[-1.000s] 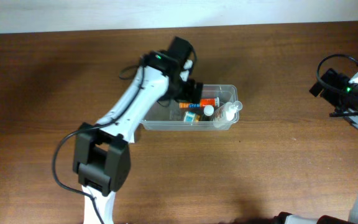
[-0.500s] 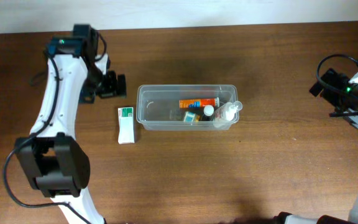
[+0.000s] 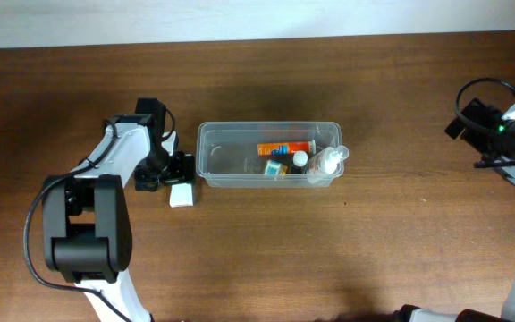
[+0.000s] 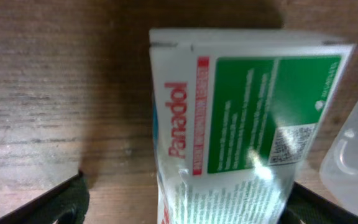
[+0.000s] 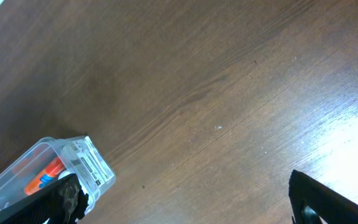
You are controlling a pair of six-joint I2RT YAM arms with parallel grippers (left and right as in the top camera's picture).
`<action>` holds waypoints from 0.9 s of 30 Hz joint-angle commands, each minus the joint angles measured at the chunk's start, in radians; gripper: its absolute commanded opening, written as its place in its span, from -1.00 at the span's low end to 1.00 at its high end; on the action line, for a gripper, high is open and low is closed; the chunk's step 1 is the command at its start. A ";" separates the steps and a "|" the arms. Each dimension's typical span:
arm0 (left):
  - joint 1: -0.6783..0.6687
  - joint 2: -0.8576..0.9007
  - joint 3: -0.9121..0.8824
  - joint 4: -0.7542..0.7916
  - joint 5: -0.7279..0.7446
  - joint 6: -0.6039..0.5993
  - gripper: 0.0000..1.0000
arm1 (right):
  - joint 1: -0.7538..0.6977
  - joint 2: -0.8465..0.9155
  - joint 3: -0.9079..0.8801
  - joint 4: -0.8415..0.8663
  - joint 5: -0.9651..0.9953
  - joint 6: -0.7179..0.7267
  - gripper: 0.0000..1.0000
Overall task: Pack container
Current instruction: 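Move the left gripper to the Panadol box and grasp it, then lower the Panadol box into the container's left end and release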
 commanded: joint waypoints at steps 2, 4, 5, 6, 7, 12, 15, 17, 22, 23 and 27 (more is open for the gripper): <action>-0.003 -0.006 -0.033 0.026 -0.003 0.012 0.58 | -0.006 -0.001 0.004 0.003 -0.002 0.005 0.97; -0.001 -0.006 -0.033 0.026 -0.025 0.012 0.36 | -0.006 -0.001 0.004 0.003 -0.002 0.005 0.97; -0.001 -0.006 -0.032 0.026 -0.029 0.012 0.31 | -0.006 -0.001 0.004 0.003 -0.002 0.005 0.97; 0.000 -0.007 -0.029 0.025 -0.028 0.012 0.23 | -0.006 -0.001 0.004 0.003 -0.002 0.005 0.97; 0.000 -0.007 -0.027 0.023 -0.028 0.012 0.20 | -0.006 -0.001 0.004 0.003 -0.002 0.005 0.97; 0.000 -0.042 0.059 -0.035 -0.029 0.013 -0.13 | -0.006 -0.001 0.004 0.003 -0.002 0.005 0.97; 0.000 -0.080 0.117 -0.082 -0.029 0.018 -0.25 | -0.006 -0.001 0.004 0.003 -0.002 0.005 0.97; 0.000 -0.113 0.177 -0.129 -0.029 0.032 -0.27 | -0.006 -0.001 0.004 0.003 -0.001 0.005 0.97; -0.030 -0.208 0.372 -0.244 -0.025 0.051 -0.27 | -0.006 -0.001 0.004 0.003 -0.002 0.005 0.97; -0.053 -0.229 0.406 -0.250 -0.024 0.071 -0.27 | -0.006 -0.001 0.004 0.003 -0.002 0.005 0.97; -0.186 -0.281 0.432 -0.223 -0.024 0.176 -0.27 | -0.006 -0.001 0.004 0.003 -0.002 0.005 0.97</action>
